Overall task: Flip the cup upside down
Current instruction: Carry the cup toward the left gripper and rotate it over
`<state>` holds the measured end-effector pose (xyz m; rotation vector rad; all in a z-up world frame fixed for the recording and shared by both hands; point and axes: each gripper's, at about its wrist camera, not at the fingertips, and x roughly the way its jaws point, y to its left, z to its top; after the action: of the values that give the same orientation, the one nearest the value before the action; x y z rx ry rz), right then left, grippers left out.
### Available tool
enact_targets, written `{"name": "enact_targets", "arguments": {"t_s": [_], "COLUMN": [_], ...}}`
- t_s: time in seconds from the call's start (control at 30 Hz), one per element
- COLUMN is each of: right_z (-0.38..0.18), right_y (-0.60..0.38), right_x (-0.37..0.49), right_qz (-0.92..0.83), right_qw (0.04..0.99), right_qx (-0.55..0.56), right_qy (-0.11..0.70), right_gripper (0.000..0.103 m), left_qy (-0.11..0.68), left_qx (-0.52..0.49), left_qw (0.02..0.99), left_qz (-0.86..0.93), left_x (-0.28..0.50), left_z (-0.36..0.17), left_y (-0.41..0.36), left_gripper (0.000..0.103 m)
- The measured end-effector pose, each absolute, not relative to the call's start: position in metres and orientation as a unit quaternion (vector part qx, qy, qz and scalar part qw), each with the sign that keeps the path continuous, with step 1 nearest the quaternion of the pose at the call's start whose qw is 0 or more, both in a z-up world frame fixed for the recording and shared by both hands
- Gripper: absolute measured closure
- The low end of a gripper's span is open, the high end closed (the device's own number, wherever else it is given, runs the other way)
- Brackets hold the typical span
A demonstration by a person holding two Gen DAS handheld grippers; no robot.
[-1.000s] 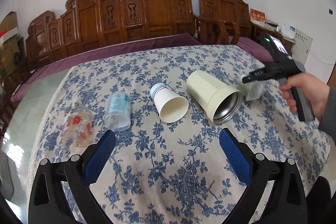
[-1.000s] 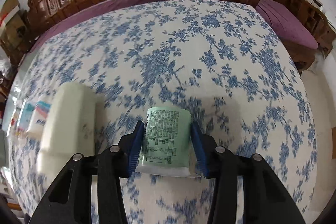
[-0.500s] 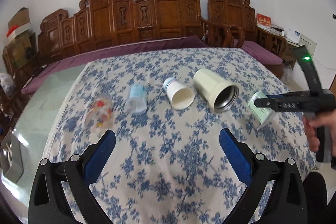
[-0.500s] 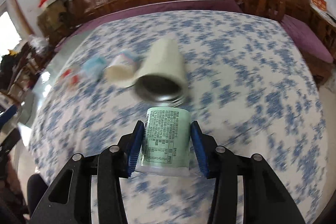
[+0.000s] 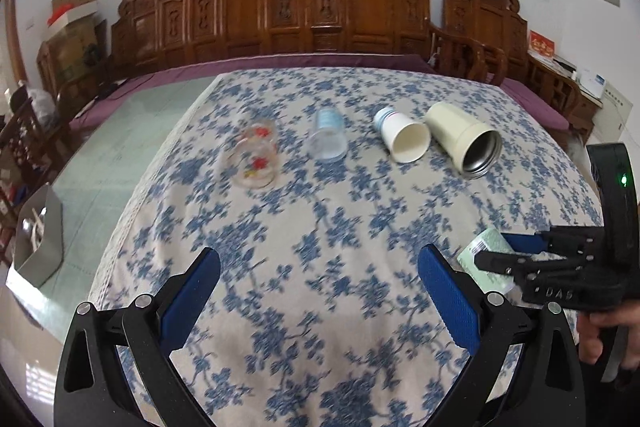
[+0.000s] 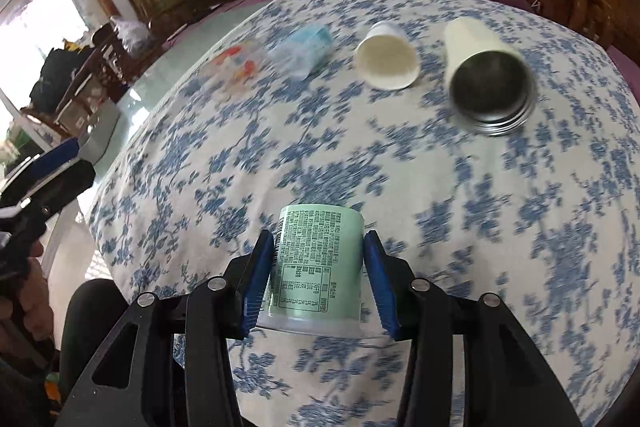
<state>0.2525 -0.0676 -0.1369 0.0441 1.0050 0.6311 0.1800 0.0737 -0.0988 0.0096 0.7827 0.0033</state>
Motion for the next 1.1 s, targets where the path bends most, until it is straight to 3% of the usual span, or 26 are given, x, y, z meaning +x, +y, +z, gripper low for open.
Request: {"name": "enact_targets", "arguments": {"t_s": [0.27,0.33,0.67,0.83,1.0,1.1], "right_z": [-0.157,-0.155,-0.127,-0.130,-0.135,-0.139], "right_y": [-0.053,-0.054,-0.112,-0.142,-0.161,-0.169], "right_x": [0.254,0.252,0.223,0.197,0.184,0.184], "right_qz": [0.280,0.279,0.254,0.227,0.209,0.199], "right_qw": [0.827,0.831,0.878,0.902,0.917,0.921], "right_qx": [0.014,0.014,0.046,0.055,0.052,0.053], "right_qy": [0.488,0.481,0.404,0.362,0.337,0.331], "right_gripper": [0.052,0.045,0.043,0.036,0.036,0.033], "left_qy": [0.388,0.388,0.395,0.406,0.427,0.444], "left_qx": [0.006,0.008,0.014,0.020,0.012,0.004], "left_qw": [0.922,0.921,0.918,0.913,0.903,0.894], "left_qz": [0.014,0.013,-0.012,-0.031,-0.054,-0.064], "left_x": [0.174,0.174,0.181,0.189,0.203,0.214], "left_z": [-0.104,-0.104,-0.101,-0.104,-0.111,-0.117], "left_y": [0.082,0.081,0.052,0.022,-0.007,-0.019], "left_gripper": [0.008,0.008,0.008,0.008,0.008,0.016]}}
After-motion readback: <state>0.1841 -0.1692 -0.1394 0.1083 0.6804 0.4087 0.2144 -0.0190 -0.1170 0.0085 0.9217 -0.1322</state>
